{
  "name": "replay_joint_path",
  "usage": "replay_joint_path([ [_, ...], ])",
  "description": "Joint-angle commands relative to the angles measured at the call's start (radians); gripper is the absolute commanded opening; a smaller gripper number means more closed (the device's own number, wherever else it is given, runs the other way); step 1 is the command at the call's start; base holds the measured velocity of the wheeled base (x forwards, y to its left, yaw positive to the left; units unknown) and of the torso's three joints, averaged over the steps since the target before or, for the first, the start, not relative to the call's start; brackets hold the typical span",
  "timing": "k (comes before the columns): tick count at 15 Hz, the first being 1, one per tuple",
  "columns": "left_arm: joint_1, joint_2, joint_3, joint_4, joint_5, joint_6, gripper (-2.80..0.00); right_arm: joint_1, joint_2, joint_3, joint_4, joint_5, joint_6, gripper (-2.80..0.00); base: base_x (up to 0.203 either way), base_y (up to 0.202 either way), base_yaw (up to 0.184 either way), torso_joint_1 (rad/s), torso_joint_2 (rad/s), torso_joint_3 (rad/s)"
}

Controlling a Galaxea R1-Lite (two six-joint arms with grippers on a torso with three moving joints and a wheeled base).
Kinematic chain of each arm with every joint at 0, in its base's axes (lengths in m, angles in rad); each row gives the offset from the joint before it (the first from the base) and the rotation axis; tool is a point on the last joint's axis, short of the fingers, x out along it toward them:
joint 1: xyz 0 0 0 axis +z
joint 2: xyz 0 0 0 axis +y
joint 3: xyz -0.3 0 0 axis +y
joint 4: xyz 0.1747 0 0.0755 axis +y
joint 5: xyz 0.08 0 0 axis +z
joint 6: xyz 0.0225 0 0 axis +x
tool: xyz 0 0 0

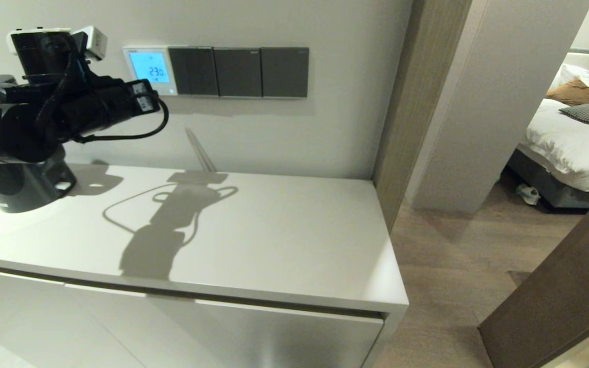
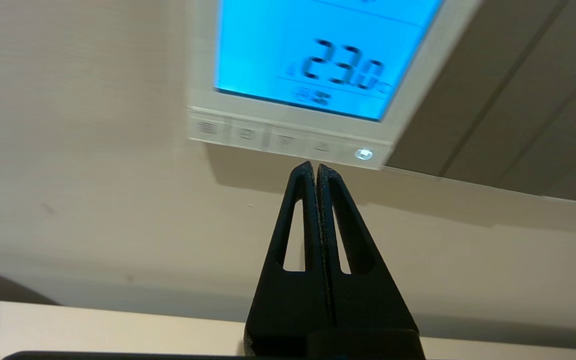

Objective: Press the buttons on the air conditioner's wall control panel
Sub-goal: Turn on the central air conditioner, then press the temperature decrease button

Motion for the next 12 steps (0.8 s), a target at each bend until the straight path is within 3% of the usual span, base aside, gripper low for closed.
replay_joint_path([
  [1,0.009,-0.002,-0.001,-0.002,0.000,-0.001,-2.80,0.000,0.001,0.002,0.000,0.000,0.000,-2.80,0.000,0.000,0.000,0.000,0.00,0.000],
  [12,0.026,0.008,-0.016,0.005,0.001,-0.001,-2.80,0.000,0.001,0.002,0.000,0.000,0.000,-2.80,0.000,0.000,0.000,0.000,0.00,0.000],
])
